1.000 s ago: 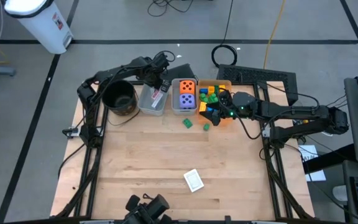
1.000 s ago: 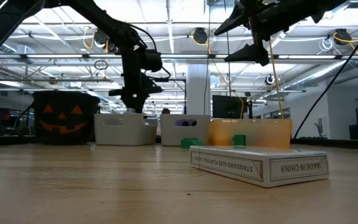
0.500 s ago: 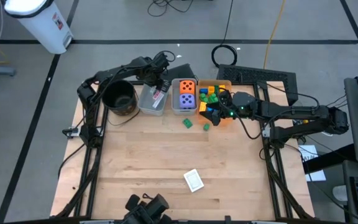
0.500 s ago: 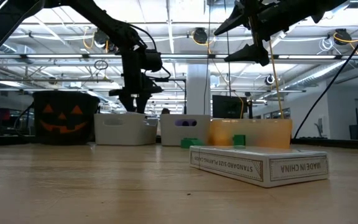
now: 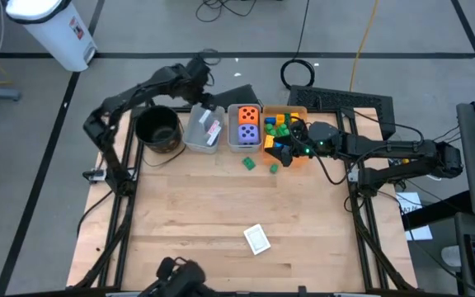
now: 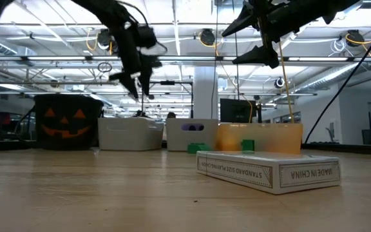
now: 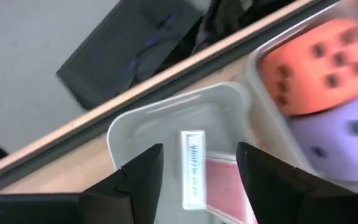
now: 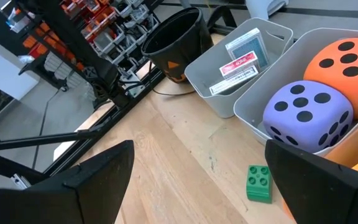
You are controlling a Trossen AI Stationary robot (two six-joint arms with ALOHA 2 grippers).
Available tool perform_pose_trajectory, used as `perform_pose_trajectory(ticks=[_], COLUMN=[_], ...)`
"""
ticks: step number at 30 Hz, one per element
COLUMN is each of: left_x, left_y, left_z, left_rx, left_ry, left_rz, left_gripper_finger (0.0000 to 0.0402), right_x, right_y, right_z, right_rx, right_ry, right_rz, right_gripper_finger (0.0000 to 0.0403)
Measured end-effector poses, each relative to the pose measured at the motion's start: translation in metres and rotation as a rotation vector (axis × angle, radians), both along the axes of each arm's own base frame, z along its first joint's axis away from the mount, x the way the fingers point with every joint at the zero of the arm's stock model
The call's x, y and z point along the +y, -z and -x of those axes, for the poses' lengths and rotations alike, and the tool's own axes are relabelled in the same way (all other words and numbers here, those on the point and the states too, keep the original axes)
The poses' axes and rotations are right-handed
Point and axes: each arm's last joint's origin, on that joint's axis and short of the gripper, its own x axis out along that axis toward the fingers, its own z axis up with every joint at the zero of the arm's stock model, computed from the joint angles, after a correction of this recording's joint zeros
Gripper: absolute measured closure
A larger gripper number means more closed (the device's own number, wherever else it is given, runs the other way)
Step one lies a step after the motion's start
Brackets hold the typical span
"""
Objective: Pick & Place Toys
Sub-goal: Put the right green game piece into the orange bin
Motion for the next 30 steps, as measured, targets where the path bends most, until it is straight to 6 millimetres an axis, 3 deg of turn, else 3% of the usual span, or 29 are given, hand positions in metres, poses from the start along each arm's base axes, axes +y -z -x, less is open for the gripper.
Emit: perform_pose_trajectory(ticks=[7,13,24,30], left_x=[-0.030,-0.075,-0.173,-0.208], left_y=[-0.068,-0.111,-0.119,-0.127], left_z=[0.022,0.019,-0.023,-0.036], left_rx=[-0.278,-0.498,-0.572,-0.653], left_ry=[0.149,0.404,0.836,0.938], left_rz=[-0.079,-0.146,-0.100,-0.137], left_gripper_finger=[0.0212,0.0226,0.0238,0.0237], right_x=[0.000,0.000,0.003,0.018], right_y=[0.000,0.000,0.000,-0.001], right_z=[0.000,0.000,-0.001,-0.004], right_rx=[-0.002,-0.004,-0.030,-0.045], right_ry=[0.002,0.005,0.030,-0.010], right_rz=[-0.006,-0.014,-0.115,-0.166], right_gripper_finger=[0.0046,0.0046,0.0046,0.0046])
